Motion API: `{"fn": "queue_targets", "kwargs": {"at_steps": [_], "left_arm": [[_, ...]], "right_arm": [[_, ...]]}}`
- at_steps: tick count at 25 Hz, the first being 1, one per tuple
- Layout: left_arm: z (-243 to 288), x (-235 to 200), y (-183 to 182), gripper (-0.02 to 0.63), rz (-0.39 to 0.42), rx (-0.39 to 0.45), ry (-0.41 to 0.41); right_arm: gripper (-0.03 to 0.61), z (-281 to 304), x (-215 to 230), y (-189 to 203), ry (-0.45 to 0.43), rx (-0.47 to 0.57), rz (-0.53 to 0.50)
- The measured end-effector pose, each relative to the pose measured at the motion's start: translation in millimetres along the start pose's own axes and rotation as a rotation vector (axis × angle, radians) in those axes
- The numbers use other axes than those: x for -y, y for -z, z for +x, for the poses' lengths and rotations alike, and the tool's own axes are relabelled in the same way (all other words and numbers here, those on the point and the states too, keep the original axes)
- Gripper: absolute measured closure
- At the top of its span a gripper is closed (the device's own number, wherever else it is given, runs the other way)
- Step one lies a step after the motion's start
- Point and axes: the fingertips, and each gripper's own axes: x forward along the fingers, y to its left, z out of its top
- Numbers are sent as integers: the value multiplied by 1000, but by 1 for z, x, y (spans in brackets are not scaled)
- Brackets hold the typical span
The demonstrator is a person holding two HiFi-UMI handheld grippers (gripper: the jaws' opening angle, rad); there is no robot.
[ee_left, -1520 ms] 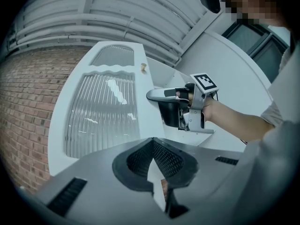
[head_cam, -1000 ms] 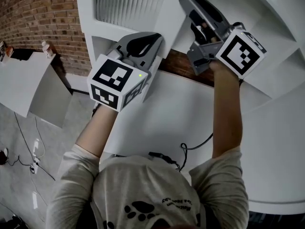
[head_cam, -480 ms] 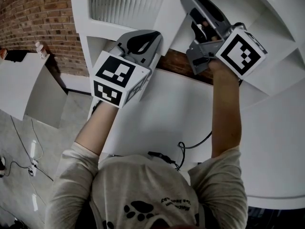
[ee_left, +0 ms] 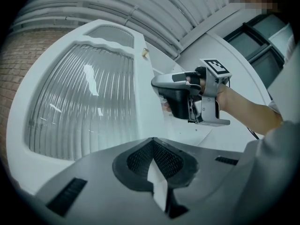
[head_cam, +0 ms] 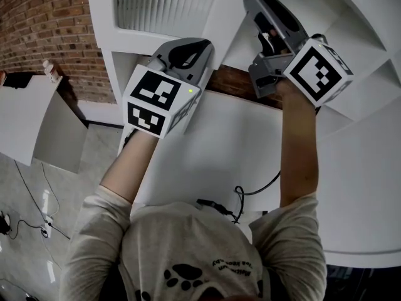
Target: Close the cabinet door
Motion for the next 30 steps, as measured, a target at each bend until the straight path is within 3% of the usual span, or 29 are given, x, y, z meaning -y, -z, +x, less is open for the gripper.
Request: {"fn": "queue_targets", "kwargs": {"at_steps": [14, 24, 30], "left_arm": [[10, -10, 8, 606, -17, 6, 25], [9, -7, 6, 606, -20, 21, 29], [10, -1, 4, 606, -20, 23, 21]], "right_arm": [[445, -8, 25, 15, 104, -38, 17], [534, -41, 46, 23, 222, -53, 23], [568, -64, 36, 36, 270, -83, -39]]}}
